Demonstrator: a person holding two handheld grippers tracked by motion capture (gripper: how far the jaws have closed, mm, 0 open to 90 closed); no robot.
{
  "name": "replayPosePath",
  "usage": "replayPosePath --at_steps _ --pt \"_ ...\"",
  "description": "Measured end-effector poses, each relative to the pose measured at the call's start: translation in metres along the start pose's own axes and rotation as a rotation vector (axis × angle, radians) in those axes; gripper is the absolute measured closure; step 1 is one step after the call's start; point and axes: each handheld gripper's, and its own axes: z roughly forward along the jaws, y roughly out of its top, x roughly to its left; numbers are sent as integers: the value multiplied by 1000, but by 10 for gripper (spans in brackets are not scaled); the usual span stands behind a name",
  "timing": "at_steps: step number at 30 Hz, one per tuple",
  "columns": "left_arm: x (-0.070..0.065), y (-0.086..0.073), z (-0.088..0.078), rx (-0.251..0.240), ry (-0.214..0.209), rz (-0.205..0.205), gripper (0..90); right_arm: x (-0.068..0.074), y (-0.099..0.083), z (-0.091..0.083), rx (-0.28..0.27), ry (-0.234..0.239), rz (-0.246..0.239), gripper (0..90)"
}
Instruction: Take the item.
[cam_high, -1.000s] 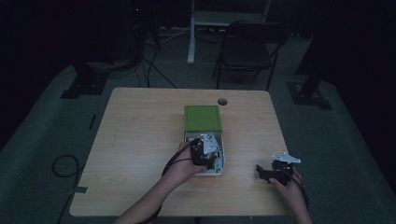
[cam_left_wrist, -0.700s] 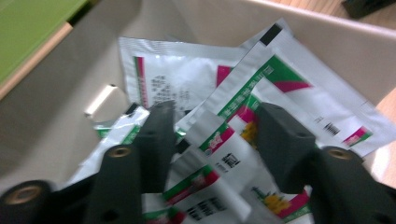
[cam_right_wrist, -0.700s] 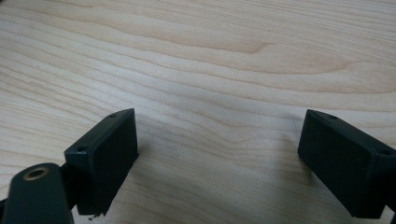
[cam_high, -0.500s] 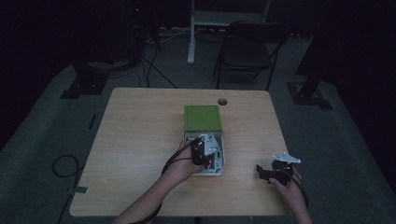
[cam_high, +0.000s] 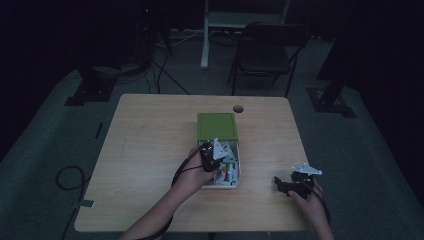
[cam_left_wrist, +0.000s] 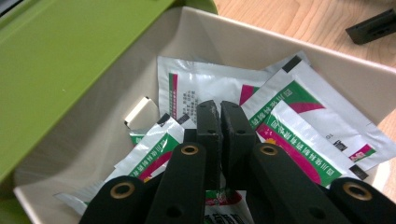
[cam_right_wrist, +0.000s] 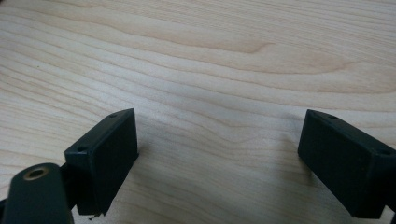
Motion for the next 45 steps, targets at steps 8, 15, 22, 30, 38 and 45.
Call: replayPosePath --at_steps 8,15,22,30,38,45 --pt "4 7 -10 -38 -5 -33 897 0 0 0 1 0 0 115" --pt "8 12 -17 -70 -2 -38 899 0 0 0 1 0 0 115" --pt "10 19 -27 -102 -8 -42 900 0 0 0 1 0 0 115" --pt "10 29 -38 -153 -14 -58 900 0 0 0 1 0 1 115" --pt "13 37 -51 -207 0 -78 892 0 0 0 1 0 0 115" --pt "16 41 -59 -209 8 -61 882 0 0 0 1 0 0 115"
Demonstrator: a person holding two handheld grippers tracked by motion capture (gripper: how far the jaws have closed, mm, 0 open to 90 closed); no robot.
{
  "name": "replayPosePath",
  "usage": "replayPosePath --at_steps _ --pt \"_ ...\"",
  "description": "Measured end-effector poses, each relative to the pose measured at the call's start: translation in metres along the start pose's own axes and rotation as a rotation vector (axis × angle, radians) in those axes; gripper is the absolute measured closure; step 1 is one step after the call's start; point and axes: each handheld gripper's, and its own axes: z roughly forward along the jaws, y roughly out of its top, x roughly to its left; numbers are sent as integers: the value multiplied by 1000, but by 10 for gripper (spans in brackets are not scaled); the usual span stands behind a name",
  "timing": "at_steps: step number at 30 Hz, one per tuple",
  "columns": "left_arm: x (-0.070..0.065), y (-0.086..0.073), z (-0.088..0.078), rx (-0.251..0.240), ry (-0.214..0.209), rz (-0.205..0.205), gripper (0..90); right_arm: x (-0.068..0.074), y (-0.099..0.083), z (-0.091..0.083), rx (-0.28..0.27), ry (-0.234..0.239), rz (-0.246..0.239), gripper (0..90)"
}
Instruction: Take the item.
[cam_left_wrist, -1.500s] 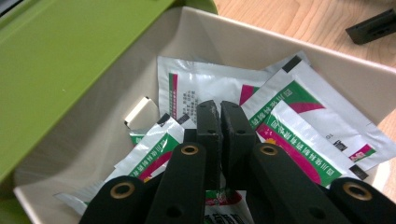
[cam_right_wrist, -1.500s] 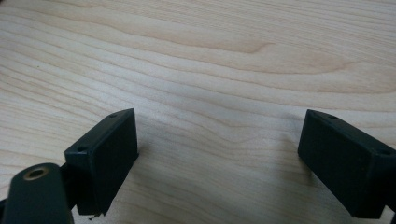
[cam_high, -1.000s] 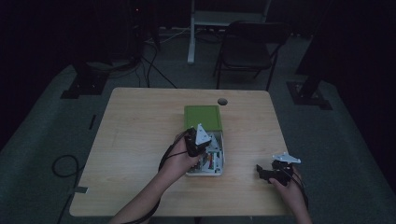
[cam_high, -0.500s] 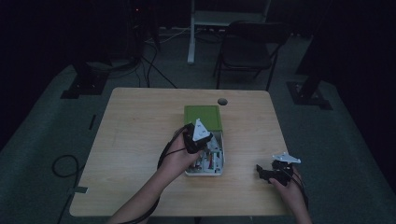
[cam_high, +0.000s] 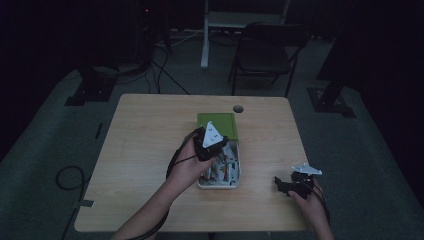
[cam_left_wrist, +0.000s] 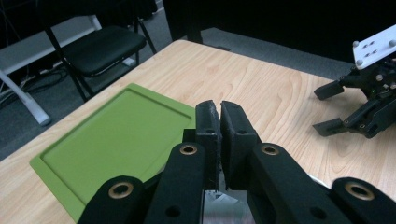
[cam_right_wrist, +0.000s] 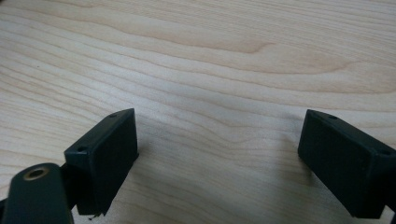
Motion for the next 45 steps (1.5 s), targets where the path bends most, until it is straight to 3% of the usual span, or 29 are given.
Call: replayPosePath --at_steps 5,8,27,32,39,45 --pt "0 -1 -3 22 17 17 900 0 0 0 0 0 0 115" --pt "0 0 -5 28 3 14 900 0 0 0 0 0 0 115" --pt "19 5 -35 -25 22 -10 900 0 0 0 0 0 0 115" --pt "29 1 -50 -48 39 -31 900 0 0 0 0 0 0 115" --pt "40 -7 -64 -46 60 -39 900 0 0 0 0 0 0 115" --pt "48 -21 -74 -45 77 -72 899 0 0 0 0 0 0 115"
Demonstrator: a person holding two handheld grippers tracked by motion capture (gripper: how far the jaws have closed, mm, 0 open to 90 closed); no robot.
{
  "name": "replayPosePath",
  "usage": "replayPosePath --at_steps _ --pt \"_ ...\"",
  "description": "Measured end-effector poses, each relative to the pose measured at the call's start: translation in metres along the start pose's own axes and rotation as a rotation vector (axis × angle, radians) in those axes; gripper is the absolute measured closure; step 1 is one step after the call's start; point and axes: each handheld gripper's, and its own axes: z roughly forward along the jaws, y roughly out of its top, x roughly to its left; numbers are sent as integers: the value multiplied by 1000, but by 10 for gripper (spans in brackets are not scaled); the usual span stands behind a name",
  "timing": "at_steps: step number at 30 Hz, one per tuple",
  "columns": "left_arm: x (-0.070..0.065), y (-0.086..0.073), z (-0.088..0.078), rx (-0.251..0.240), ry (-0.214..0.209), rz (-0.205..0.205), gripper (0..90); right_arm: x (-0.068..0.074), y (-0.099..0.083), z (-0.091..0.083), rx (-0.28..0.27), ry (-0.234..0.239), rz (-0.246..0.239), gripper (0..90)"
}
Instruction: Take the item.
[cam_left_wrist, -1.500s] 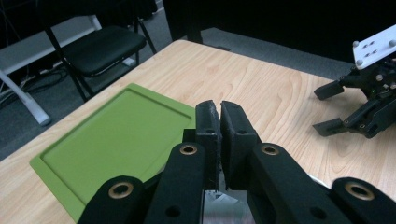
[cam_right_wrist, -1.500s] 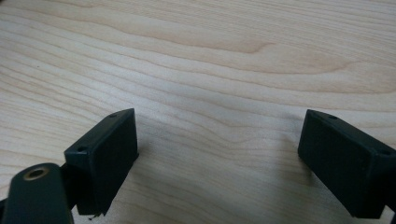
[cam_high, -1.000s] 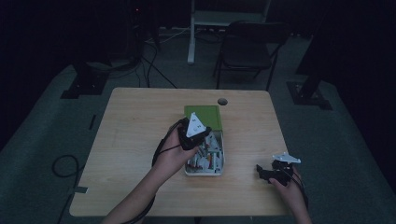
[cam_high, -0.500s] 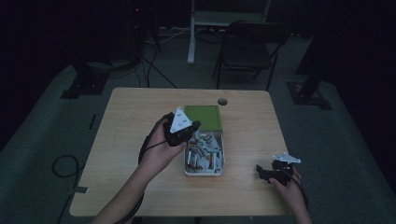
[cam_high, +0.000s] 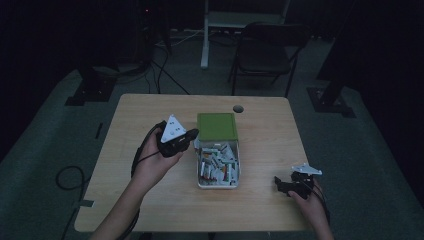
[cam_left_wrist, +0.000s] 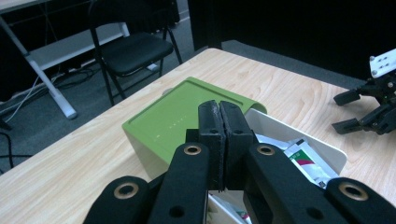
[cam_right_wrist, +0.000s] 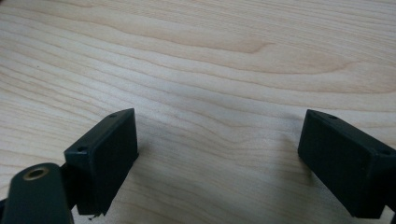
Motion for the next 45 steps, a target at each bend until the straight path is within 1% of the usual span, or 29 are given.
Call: replayPosePath --at_steps 2,3,4,8,9,11,14,15,16,19,20,22,24,25,26,28,29,30,32,33,34,36,37,38,40,41,43,44,45 --pt "2 -2 -2 1 3 1 899 0 0 0 0 0 0 115" --pt "3 -4 -3 0 10 -7 898 0 0 0 0 0 0 115" --pt "5 -6 -5 7 13 -8 899 0 0 0 0 0 0 115" --pt "11 -17 -11 -8 20 -32 899 0 0 0 1 0 2 115" --pt "13 -19 -13 2 21 -32 899 0 0 0 1 0 3 115" --pt "15 -25 -15 2 31 -40 899 0 0 0 1 0 2 115" --pt "17 -34 -17 16 38 -51 899 0 0 0 1 0 1 116" --pt "20 -40 -19 19 43 -61 899 0 0 0 1 0 1 115" --pt "20 -40 -19 19 43 -61 899 0 0 0 1 0 1 115" --pt "22 -50 -21 29 51 -78 898 0 0 0 0 0 1 115" --pt "23 -53 -22 38 50 -81 898 0 0 0 0 0 1 116" --pt "25 -59 -23 39 53 -94 898 0 0 0 1 0 2 116" --pt "26 -66 -25 31 55 -115 898 0 0 0 0 0 1 116" --pt "27 -70 -25 43 50 -116 895 0 0 0 0 0 1 116" --pt "28 -74 -26 42 52 -121 895 0 0 0 0 0 1 116" --pt "29 -82 -28 54 61 -124 895 0 0 0 0 0 1 116" --pt "30 -86 -29 51 64 -136 895 0 0 0 0 0 0 116" --pt "31 -91 -30 62 72 -136 895 0 0 0 0 0 1 116" --pt "32 -97 -33 57 82 -148 895 0 0 0 0 0 1 116" --pt "33 -103 -36 67 90 -150 895 0 0 0 0 0 1 116" --pt "33 -103 -36 67 90 -150 895 0 0 0 0 0 1 116" --pt "34 -109 -38 79 101 -152 895 0 0 0 0 0 0 116" --pt "35 -115 -41 85 119 -154 895 0 0 0 0 0 0 115" --pt "35 -115 -41 85 119 -154 895 0 0 0 0 0 0 115" --pt "37 -122 -44 89 131 -160 895 0 0 0 0 0 0 116" --pt "38 -126 -45 108 144 -153 895 0 0 0 0 0 0 116" --pt "39 -133 -47 121 156 -163 895 0 0 0 0 0 1 116" --pt "40 -137 -48 127 155 -175 895 0 0 0 0 0 1 116" --pt "41 -142 -49 130 164 -185 895 0 0 0 0 0 0 116"
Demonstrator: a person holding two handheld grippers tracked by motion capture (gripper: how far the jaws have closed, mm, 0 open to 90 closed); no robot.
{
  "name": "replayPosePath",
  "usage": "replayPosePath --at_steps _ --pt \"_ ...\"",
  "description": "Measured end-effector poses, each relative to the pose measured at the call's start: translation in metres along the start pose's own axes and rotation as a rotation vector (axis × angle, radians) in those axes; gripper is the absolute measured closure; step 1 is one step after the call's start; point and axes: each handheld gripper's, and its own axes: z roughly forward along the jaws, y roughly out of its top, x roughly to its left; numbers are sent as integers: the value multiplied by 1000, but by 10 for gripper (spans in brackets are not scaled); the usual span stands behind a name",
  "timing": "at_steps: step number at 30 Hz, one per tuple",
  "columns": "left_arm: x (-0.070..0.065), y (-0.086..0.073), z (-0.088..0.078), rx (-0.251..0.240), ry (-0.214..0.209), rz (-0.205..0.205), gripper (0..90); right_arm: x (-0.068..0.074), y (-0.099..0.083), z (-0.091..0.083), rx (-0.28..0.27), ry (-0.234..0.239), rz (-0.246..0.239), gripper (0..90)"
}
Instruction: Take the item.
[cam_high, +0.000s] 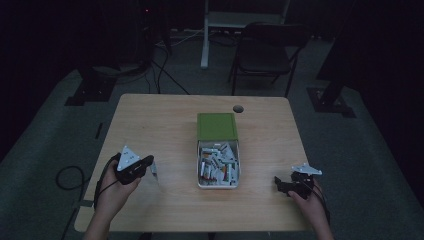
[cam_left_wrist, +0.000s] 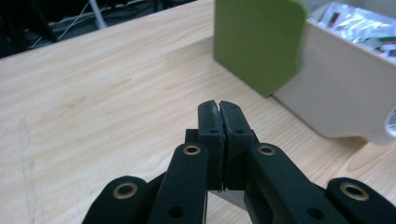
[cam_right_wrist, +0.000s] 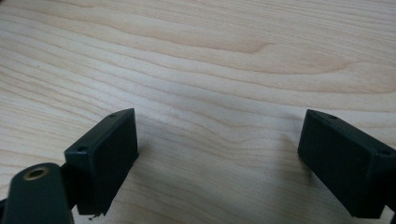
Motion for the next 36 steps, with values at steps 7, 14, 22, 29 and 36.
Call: replayPosePath --at_steps 7,14,22,29,36 --pt "4 -21 7 54 1 -22 895 0 0 0 0 1 -1 119" --pt "-5 -33 23 111 7 9 894 0 0 0 0 1 -1 118" --pt "-13 -40 44 131 -56 -5 867 0 0 0 0 1 0 117" --pt "-13 -48 59 110 -97 -46 818 0 0 0 0 1 0 117" --pt "-18 -43 60 57 -145 -56 632 0 0 0 0 1 0 117"
